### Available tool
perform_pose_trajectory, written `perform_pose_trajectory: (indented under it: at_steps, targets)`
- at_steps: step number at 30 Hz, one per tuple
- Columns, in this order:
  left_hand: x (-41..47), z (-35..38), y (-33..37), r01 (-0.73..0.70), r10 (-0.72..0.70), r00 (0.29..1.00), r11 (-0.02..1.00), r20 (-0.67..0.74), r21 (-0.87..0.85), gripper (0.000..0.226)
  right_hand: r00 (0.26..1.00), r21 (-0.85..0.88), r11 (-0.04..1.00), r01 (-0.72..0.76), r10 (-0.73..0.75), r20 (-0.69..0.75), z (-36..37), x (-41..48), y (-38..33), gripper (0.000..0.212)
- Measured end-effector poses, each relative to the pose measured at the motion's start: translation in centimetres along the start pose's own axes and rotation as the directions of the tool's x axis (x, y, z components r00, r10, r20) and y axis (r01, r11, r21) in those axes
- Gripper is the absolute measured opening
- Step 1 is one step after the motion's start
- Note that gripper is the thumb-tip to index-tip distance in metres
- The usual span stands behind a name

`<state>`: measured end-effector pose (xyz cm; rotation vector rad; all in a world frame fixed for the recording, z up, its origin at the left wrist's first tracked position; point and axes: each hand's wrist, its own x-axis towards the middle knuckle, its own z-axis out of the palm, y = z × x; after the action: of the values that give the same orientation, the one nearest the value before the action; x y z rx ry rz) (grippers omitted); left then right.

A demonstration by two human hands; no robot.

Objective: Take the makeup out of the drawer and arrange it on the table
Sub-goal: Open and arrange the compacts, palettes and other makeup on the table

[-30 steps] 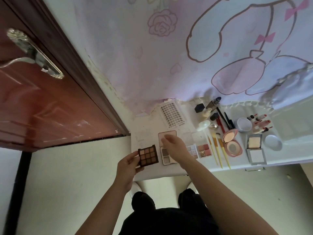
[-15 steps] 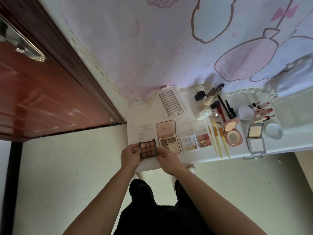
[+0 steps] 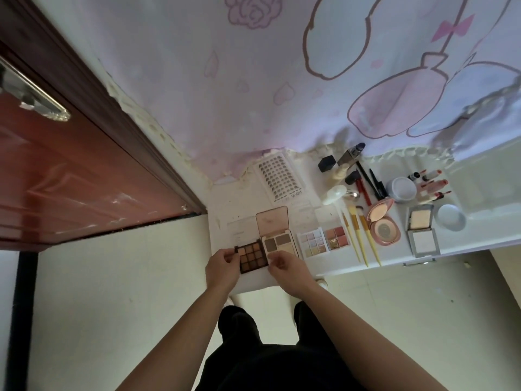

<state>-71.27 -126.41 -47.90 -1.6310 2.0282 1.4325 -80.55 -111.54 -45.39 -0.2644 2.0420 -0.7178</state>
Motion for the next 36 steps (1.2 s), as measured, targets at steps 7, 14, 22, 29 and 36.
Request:
perform_pose_trajectory:
  at_steps: [7, 14, 22, 29, 36]
  targets:
    - [3.0, -3.8, 3.5, -0.263, 0.282, 0.959, 0.918, -0.024, 0.296, 0.040, 0.875, -0.009, 0.993, 0.122, -0.111, -0.471, -5.7, 1.6, -3.7, 0.022]
    - [8.5, -5.6, 7.5, -0.495, 0.450, 0.867, 0.738, 0.213, 0.459, 0.061, 0.906, -0.161, 0.985, 0.062, -0.123, -0.405, -11.4, 8.6, -8.7, 0.050]
    - [11.5, -4.4, 8.0, -0.422, 0.290, 0.902, 0.746, 0.319, 0.515, 0.059, 0.981, -0.524, 0.843, -0.120, 0.018, -0.196, -10.9, 14.6, -10.8, 0.103]
    - [11.9, -4.9, 8.5, -0.378, 0.236, 0.910, 0.809, 0.341, 0.450, 0.063, 0.975, -0.543, 0.829, -0.134, 0.013, -0.221, -10.4, 15.8, -11.8, 0.106]
    - [11.2, -6.1, 9.6, -0.297, 0.152, 0.904, 0.896, 0.399, 0.330, 0.057, 0.988, -0.295, 0.945, -0.142, 0.119, -0.095, -13.9, 12.1, -13.3, 0.112]
